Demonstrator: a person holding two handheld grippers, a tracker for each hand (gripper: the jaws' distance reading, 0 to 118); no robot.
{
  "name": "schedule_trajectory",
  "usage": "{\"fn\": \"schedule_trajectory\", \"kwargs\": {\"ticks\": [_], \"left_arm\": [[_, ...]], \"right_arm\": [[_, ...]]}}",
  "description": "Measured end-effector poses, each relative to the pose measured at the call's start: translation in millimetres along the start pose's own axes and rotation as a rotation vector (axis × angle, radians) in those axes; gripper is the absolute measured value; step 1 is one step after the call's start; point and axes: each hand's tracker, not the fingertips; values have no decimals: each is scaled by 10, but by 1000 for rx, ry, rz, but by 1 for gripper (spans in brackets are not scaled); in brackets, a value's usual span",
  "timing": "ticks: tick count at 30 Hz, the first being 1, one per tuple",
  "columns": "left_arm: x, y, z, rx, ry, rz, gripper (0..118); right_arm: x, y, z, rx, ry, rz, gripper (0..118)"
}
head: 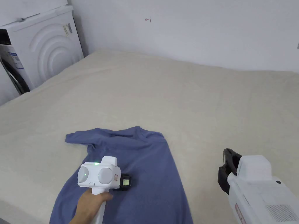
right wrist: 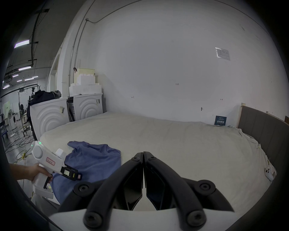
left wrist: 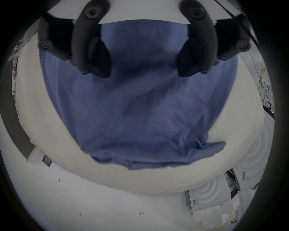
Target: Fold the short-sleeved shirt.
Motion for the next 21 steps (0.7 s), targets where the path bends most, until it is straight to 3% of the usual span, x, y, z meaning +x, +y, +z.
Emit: {"fn": "schedule_trajectory", "kwargs": {"ticks": [2,3,5,6,7,8,11,16,21], "left_arm": [[57,-44,15,41,22,-35,78],[68,-31,24,32,18,-34,69],[95,-14,87,36,-5,-50,40],[131,-34,127,42,9,-72,16],[174,-48,144,53,34,-122,0],[189,-57,145,50,-18,-152,0],[207,-77,181,59,14,-161,0],[-1,-65,569,186,-126,20,0],[-31,-103,932,247,-216,62,0]], "right_arm": [[41,-29,-15,-7,-5,-4,0],[56,-34,-17,-10,-7,-6,0],[81,-48,-8,-13,-13,-13,0],[91,-49,-6,-13,-14,-15,0],[103,-47,-1,-14,-17,-18,0],[120,-49,9,-14,-19,-21,0],[173,-30,58,-7,-26,-30,0],[299,1,180,17,-44,-44,0],[439,14,346,39,-70,-69,0]]}}
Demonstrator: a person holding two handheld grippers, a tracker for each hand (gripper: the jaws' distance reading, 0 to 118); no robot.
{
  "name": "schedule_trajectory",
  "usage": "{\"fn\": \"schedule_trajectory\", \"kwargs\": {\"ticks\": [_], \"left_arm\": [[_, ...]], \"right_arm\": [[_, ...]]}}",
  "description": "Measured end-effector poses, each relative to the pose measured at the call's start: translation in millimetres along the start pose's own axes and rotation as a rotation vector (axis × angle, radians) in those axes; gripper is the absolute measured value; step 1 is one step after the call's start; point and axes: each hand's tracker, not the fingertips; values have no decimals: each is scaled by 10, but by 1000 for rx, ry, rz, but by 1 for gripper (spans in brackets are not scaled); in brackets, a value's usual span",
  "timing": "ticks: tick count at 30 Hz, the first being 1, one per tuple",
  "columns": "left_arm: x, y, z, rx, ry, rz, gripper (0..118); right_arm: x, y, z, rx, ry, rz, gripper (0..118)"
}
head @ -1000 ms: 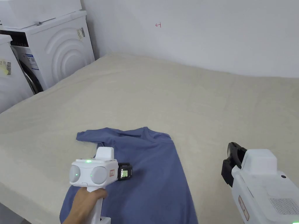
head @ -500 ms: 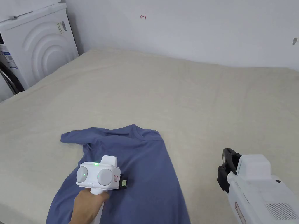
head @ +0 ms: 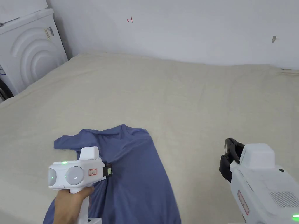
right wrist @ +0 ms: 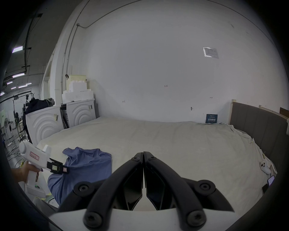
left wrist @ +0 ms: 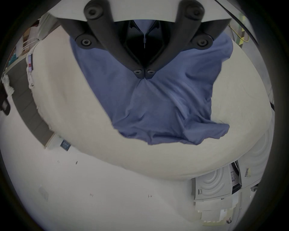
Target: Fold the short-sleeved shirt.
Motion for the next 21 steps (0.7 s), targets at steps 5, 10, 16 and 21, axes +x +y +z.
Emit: {"fn": "schedule_trajectory", "kwargs": {"ticks": [5,10,16,21], "left_arm": [[365,187,248,76,-120,-8,0],[1065,545,405,134,-261,-84,0],[2009,823,456,168,-404,-198,0],[2784,906,538,185,-537,-311,0]], "right_arm": [[163,17,150,9,-33,-17,0],[340,85,367,32,-82,-37,0],[697,147,640,68,-172,-51,0],[1006,220,896,97,-272,-57,0]]}}
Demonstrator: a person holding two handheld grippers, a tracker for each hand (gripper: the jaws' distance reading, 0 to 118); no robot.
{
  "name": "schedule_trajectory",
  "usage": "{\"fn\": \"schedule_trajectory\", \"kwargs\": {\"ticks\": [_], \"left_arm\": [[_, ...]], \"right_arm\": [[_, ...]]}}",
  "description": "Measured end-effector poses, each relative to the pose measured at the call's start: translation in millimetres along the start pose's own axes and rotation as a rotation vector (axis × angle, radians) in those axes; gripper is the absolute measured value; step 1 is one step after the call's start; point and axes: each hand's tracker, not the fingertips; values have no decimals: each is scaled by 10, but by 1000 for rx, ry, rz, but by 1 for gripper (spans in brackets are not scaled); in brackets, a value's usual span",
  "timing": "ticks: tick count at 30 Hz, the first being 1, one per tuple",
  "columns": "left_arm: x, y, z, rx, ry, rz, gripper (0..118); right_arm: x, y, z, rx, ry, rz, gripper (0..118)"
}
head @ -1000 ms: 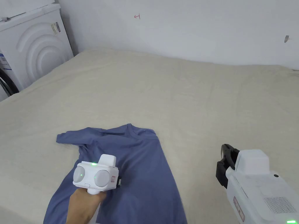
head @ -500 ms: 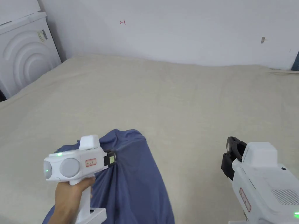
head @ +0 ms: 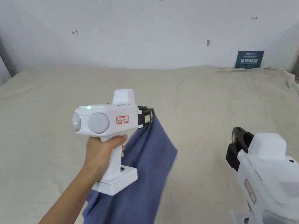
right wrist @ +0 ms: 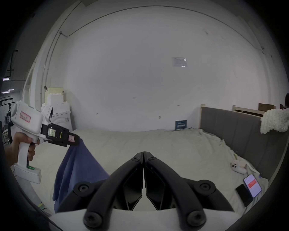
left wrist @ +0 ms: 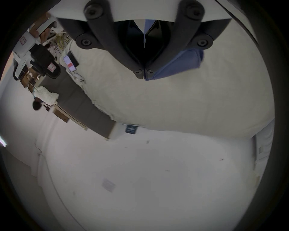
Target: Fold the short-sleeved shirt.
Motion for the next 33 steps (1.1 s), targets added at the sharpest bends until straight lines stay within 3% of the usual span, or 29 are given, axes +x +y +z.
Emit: {"fn": "schedule_trajectory", "kwargs": {"ticks": [9,15,24,33], "left_arm": [[935,104,-546,-19,-218,-75,0],[1114,-311,-945,-141,-241,-101,0],[780,-1063,-1502,-381,-128,-11,0],[620,-1723,-1854,-619,24,-107,0]], "right_arm": [[689,25,206,25,-156,-17,0],[960,-66,279,12,-217,-21,0],[1046,-213,260,-22,-240,-34,0],[956,-310,202,-50,-216,-33,0]]}}
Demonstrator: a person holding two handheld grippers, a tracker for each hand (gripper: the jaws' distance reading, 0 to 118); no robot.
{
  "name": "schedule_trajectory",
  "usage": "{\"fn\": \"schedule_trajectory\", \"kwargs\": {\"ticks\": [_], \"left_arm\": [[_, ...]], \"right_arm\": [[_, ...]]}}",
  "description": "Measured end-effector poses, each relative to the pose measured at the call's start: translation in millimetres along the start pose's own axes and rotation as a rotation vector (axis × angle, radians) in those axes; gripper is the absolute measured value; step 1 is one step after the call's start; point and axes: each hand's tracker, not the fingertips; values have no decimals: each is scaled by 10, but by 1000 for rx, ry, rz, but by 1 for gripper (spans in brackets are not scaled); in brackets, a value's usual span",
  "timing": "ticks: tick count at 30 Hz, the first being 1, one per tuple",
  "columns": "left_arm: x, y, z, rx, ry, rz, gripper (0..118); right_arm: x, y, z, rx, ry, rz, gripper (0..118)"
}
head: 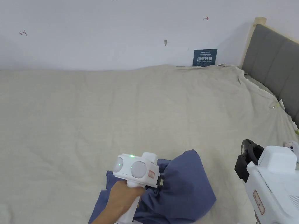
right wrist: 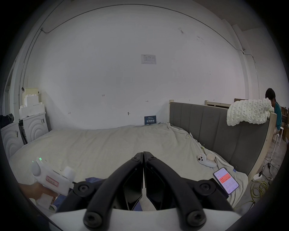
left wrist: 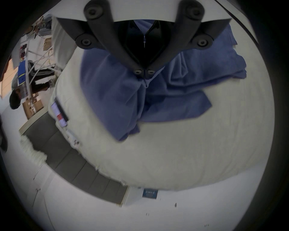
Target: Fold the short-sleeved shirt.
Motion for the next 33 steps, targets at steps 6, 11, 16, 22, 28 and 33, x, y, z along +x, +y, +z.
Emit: {"fn": "schedule_trajectory", "kwargs": {"ticks": [6,11,16,22,28,33], "left_arm": [[15,-98,-153,-36,30,45,0],[55,-95,-30,0,52,47,21],[12,-61,415,140,109,69,115],[-27,-160,1319,452,160,36,116],[-129,-425,2031,720,272,46,116],[-233,-684,2265,860,419,17,115]], "right_arm": [[-81,-48,10,-16,18,14,0],[-124,-43,33,-23,29,15,0],[-161,34,71,-11,41,29,0],[-241,136,117,14,53,37,0],[-290,177,168,37,71,35,0],[-311,173,194,46,80,38,0]]}}
